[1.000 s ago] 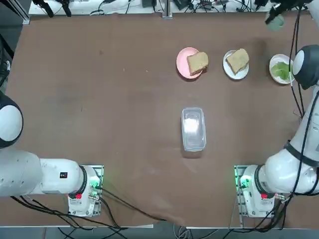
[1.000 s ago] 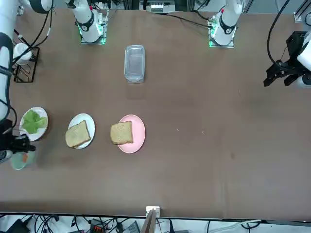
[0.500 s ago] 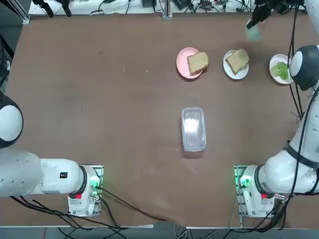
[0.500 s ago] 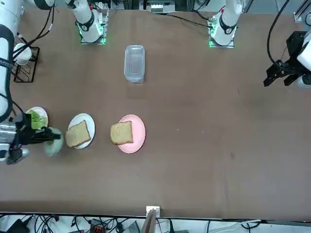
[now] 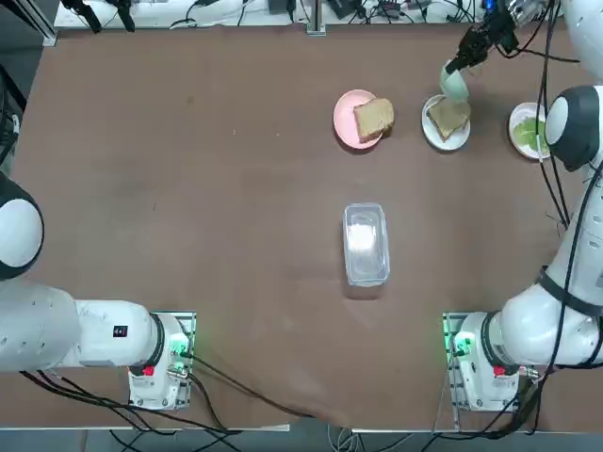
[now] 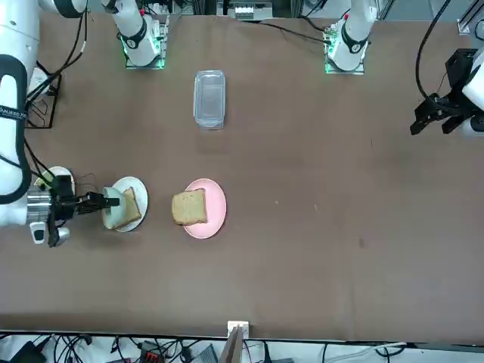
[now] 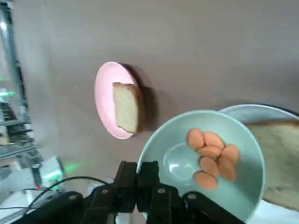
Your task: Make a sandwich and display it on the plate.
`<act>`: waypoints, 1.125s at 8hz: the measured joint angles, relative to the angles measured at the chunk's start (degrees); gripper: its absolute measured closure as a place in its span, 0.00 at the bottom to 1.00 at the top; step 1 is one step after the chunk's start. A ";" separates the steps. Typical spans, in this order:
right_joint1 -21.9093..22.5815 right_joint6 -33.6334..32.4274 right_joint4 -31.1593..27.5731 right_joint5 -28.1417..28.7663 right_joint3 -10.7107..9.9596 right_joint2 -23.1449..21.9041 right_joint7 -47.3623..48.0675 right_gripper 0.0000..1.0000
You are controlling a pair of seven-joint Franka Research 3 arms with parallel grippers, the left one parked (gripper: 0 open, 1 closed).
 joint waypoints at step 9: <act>-8.78 -10.35 -4.32 16.81 0.09 6.58 -14.87 0.98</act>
